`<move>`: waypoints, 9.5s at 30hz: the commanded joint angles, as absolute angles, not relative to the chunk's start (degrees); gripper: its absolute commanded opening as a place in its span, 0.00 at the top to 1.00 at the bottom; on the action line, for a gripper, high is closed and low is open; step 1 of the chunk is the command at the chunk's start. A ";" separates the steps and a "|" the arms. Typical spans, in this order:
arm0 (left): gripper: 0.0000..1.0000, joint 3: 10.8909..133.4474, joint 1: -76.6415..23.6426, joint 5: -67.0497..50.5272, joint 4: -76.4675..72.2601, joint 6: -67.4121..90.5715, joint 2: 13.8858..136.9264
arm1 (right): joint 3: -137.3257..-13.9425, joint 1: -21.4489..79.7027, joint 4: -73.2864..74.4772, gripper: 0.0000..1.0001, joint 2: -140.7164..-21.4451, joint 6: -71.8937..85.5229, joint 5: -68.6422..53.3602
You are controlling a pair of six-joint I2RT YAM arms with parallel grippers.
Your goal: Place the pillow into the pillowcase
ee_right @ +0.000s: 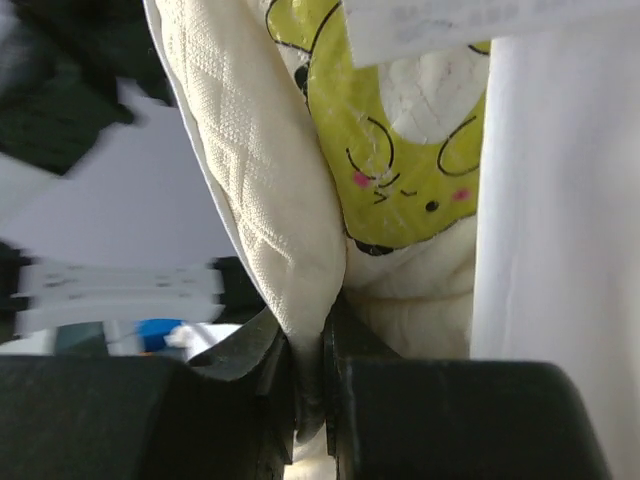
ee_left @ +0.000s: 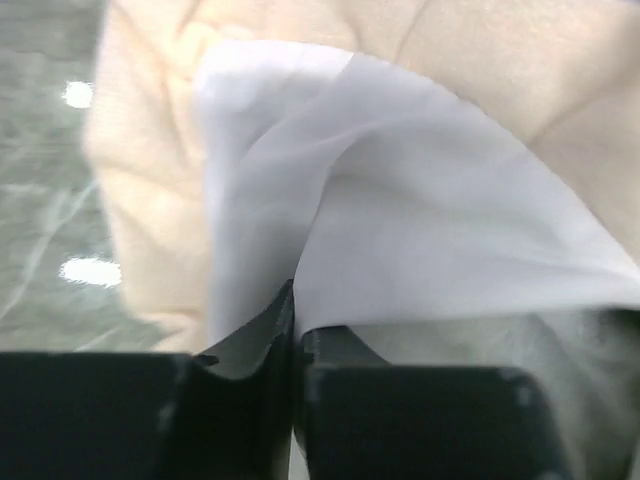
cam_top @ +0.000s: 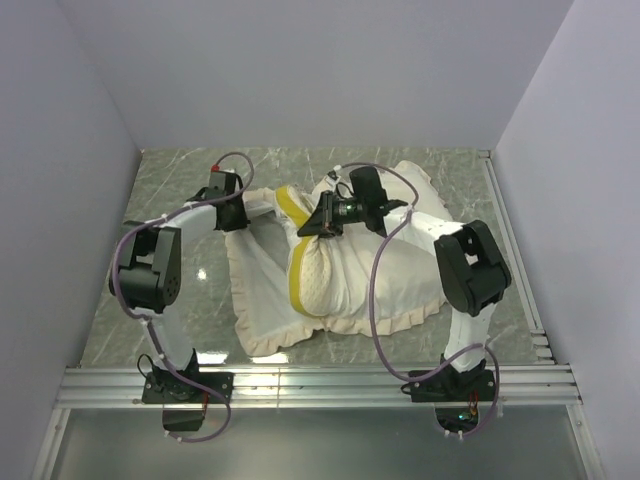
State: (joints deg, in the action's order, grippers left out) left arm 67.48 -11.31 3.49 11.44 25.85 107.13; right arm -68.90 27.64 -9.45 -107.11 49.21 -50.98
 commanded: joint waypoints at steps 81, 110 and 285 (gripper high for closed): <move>0.12 70.94 6.68 -51.42 29.10 10.54 83.95 | -92.22 44.19 51.86 0.25 -105.84 -0.95 -16.03; 0.08 38.51 11.69 -44.48 12.59 25.73 63.46 | -95.25 46.60 40.36 1.00 -114.44 4.47 -20.09; 0.29 62.75 -1.23 -35.93 11.08 14.94 89.98 | -118.04 37.61 18.81 1.00 -121.03 23.37 -23.79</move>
State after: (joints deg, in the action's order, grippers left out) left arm 61.60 -1.10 -34.26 13.69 13.41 87.39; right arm -118.39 35.40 25.23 -129.36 20.71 -15.18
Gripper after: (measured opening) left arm 0.729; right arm 0.009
